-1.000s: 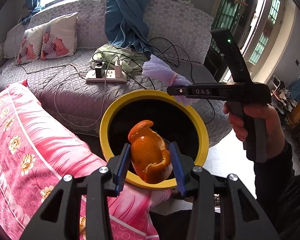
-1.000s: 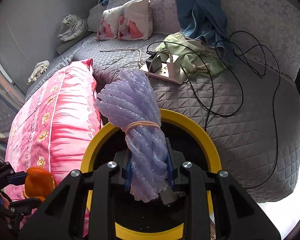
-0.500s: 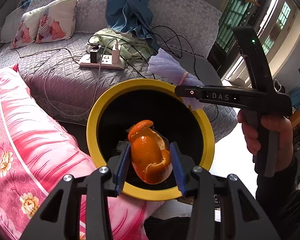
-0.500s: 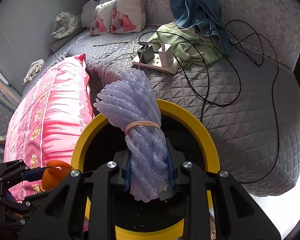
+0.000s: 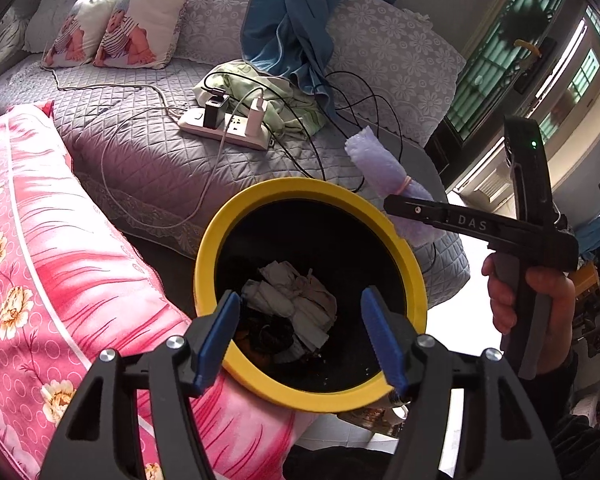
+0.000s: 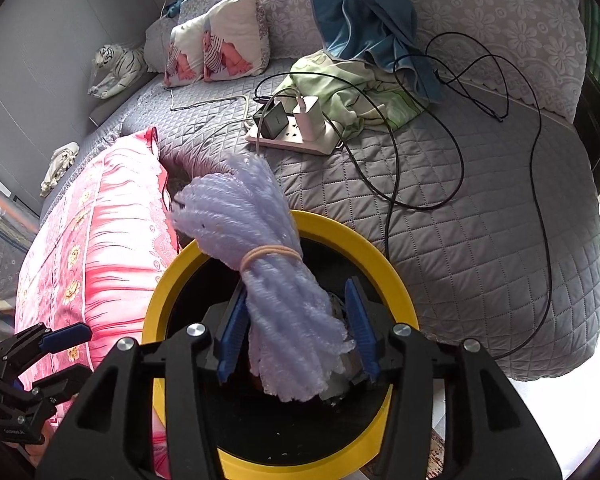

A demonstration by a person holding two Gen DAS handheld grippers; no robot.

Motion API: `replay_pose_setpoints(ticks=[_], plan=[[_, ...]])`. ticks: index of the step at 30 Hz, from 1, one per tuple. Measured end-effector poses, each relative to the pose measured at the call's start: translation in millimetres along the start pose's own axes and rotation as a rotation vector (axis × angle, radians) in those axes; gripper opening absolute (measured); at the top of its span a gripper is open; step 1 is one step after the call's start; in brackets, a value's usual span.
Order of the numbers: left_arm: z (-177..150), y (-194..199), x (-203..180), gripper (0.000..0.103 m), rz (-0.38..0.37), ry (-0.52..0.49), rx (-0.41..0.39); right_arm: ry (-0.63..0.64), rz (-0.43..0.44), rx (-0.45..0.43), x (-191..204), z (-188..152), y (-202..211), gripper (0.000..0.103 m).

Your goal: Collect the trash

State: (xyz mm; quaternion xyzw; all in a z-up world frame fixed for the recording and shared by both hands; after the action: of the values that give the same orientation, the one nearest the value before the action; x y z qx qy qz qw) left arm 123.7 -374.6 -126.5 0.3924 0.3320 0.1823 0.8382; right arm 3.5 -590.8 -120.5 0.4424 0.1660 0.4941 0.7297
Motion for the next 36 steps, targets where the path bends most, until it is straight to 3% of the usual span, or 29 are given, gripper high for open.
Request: replay_pose_setpoints(ticks=[7,16,20,28,36], plan=[[0.1,32.0,22.8,0.062,0.000,0.055,-0.070,0.003,-0.016,-0.019,4.5,3.5,12.7,0.051],[-9.0,107.5,73.8,0.062,0.085,0.132,-0.245,0.062,0.009,-0.053,40.8,9.0,27.9,0.052],[-20.1,161.2,97.5,0.062,0.140,0.170,-0.365,0.143,0.036,-0.093,82.9,18.9,35.7,0.052],[-65.0,272.9,132.6,0.063,0.338,0.222,-0.604,0.366,0.206,-0.194,210.8,32.2,54.9,0.052],[-127.9,351.5,139.5,0.063,0.589,0.258,-0.814,0.519,0.346,-0.344,324.5,18.0,83.0,0.052]])
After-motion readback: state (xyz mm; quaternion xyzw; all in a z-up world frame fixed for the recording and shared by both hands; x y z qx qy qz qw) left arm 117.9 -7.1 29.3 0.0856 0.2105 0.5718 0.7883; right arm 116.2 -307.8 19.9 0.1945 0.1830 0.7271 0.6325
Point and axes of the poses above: each gripper's, at about its wrist camera, not at the fingertips, and y roughly against the way its jaws point, x to its left, z to its top, the point moved 1 cm from there along -y, roughly the way its jaws point, and after that the axes turned 10 degrees about y, right-handed, at the moved point
